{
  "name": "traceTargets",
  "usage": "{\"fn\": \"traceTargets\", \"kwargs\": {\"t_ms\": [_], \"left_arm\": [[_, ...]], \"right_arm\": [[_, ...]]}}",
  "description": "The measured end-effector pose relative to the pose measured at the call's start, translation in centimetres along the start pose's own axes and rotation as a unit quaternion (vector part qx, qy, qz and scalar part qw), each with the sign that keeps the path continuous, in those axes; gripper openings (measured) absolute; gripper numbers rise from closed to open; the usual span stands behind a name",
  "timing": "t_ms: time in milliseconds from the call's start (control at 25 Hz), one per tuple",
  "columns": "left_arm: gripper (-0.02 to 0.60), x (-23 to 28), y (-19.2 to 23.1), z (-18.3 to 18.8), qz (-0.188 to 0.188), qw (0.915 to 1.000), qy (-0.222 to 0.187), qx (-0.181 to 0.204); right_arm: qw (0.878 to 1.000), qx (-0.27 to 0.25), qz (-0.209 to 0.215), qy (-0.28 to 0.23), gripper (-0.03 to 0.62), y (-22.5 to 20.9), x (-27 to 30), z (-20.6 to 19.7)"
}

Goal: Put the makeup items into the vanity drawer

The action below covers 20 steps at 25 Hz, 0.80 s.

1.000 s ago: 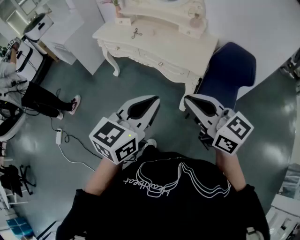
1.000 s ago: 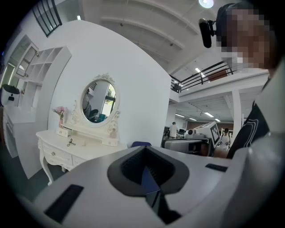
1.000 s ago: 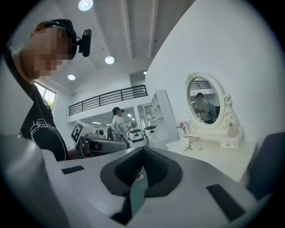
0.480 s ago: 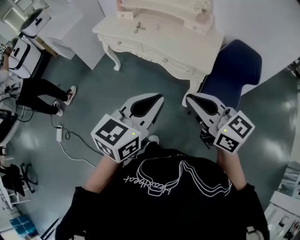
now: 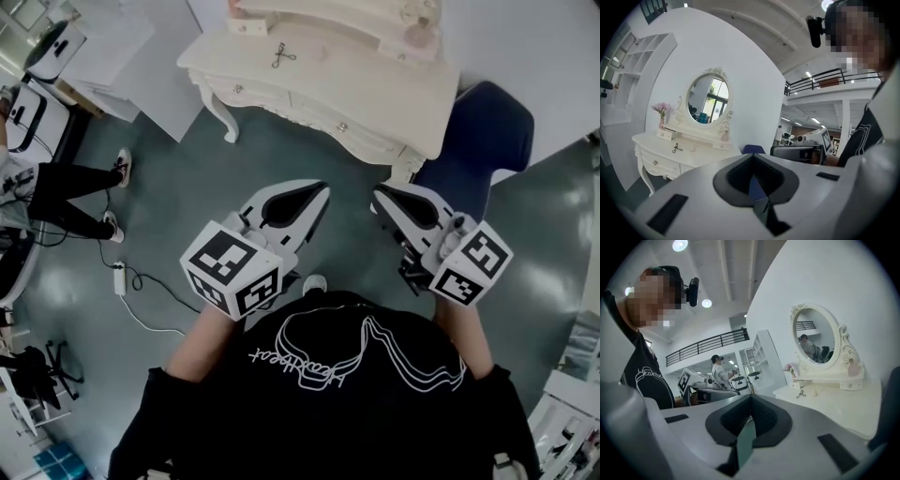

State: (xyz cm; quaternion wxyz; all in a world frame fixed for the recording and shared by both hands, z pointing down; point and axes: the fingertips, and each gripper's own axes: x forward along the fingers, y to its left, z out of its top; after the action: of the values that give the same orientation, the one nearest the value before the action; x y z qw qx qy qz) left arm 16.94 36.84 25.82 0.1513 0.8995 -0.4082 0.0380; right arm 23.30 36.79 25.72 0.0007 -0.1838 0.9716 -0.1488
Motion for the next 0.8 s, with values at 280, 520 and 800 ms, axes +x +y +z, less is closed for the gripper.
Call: {"fn": "traceTargets", "kwargs": {"t_ms": [280, 520, 800], "left_arm": [[0.003, -2.7, 6.8, 0.8, 0.029, 0.9994, -0.007, -0.017], [0.002, -3.3, 9.3, 1.6, 0.030, 0.9991, -0.019, -0.022], [0.002, -2.8, 13.6, 1.6, 0.047, 0.9973, -0.016, -0.054]], "right_arm": [[1.000, -0.013, 0.003, -0.002, 0.005, 0.6, 5.5, 0.3], [1.000, 0.000, -0.012, 0.008, 0.004, -0.8, 7.8, 0.6], [1.000, 0.011, 0.000, 0.014, 0.003, -3.7, 11.6, 0.6]]}}
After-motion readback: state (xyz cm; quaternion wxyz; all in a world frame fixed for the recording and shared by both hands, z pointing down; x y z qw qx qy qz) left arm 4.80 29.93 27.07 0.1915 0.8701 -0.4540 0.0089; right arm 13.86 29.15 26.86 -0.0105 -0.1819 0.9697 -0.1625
